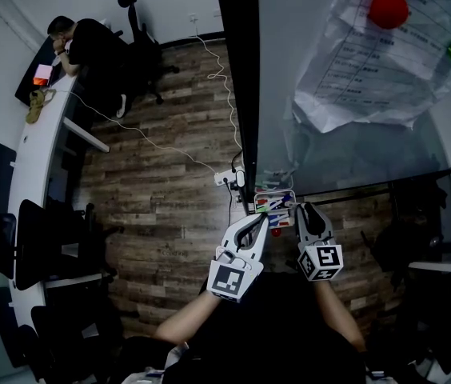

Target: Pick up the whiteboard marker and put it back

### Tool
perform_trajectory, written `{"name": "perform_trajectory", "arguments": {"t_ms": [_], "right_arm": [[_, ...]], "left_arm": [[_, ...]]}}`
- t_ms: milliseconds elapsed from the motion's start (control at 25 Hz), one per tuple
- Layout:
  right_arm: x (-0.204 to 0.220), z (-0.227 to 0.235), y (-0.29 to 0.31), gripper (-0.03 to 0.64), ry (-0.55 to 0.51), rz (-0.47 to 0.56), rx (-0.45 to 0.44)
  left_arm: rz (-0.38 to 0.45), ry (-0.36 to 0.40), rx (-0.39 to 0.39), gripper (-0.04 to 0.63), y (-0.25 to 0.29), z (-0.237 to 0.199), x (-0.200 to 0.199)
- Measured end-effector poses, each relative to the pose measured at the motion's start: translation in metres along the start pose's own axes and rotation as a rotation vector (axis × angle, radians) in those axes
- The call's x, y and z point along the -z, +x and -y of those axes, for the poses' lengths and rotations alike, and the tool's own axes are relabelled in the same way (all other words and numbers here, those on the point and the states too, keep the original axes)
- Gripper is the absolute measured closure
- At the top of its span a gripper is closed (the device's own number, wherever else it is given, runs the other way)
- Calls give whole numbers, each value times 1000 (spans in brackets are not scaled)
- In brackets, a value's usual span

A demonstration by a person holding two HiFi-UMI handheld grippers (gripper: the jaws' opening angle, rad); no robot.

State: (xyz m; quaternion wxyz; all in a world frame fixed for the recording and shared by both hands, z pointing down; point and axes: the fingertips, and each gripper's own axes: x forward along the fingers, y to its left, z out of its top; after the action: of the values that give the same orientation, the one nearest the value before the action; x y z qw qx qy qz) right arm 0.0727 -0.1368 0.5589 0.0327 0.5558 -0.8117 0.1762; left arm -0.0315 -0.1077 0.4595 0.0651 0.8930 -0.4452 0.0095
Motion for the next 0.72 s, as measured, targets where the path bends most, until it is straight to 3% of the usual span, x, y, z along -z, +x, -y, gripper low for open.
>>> {"name": "perform_trajectory", "arguments": {"t_ms": [320, 720], "right_arm": [[1, 1, -4, 524, 0, -6, -3], [3, 2, -11, 520, 1, -4, 3]], "left_arm": [[5, -16, 3, 588, 1, 4, -2], [-5, 23, 21, 588, -1, 8, 0]]}}
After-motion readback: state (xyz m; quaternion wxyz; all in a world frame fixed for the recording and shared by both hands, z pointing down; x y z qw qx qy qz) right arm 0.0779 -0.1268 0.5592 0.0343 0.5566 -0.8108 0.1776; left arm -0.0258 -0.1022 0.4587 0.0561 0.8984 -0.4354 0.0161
